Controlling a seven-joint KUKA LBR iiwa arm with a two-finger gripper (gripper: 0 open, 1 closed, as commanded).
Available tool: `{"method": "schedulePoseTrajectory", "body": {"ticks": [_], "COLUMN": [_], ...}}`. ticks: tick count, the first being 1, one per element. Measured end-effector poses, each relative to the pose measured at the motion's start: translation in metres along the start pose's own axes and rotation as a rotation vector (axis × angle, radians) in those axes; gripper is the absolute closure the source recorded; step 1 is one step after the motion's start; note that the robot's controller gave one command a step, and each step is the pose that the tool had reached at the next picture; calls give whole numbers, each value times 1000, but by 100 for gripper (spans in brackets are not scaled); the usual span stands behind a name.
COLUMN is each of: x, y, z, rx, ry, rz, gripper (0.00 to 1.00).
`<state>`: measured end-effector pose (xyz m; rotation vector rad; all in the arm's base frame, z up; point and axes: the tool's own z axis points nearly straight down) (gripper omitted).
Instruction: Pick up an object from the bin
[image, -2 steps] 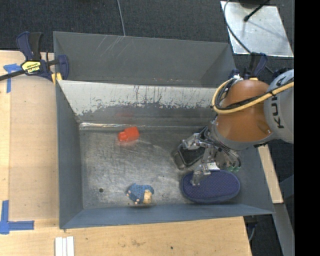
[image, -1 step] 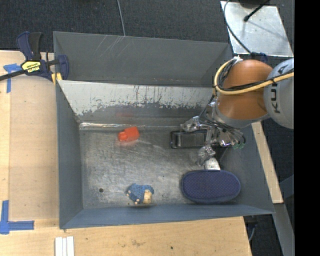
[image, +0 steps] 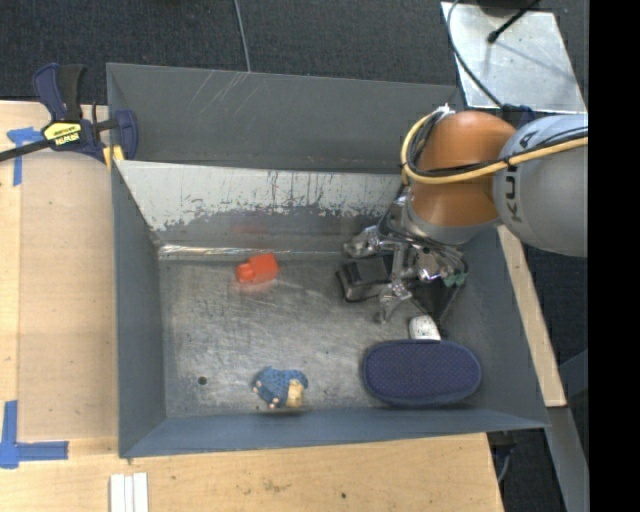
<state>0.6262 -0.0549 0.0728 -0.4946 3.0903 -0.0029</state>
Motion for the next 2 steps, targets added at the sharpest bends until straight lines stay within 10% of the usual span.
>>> {"method": "schedulePoseTrajectory", "body": {"ticks": [1, 2], "x": [-1, 2], "y": [-1, 28], "z": [-3, -150], "rx": [2, -2], "ry": [-9, 7], "rz": [2, 121], "gripper": [100, 100]}}
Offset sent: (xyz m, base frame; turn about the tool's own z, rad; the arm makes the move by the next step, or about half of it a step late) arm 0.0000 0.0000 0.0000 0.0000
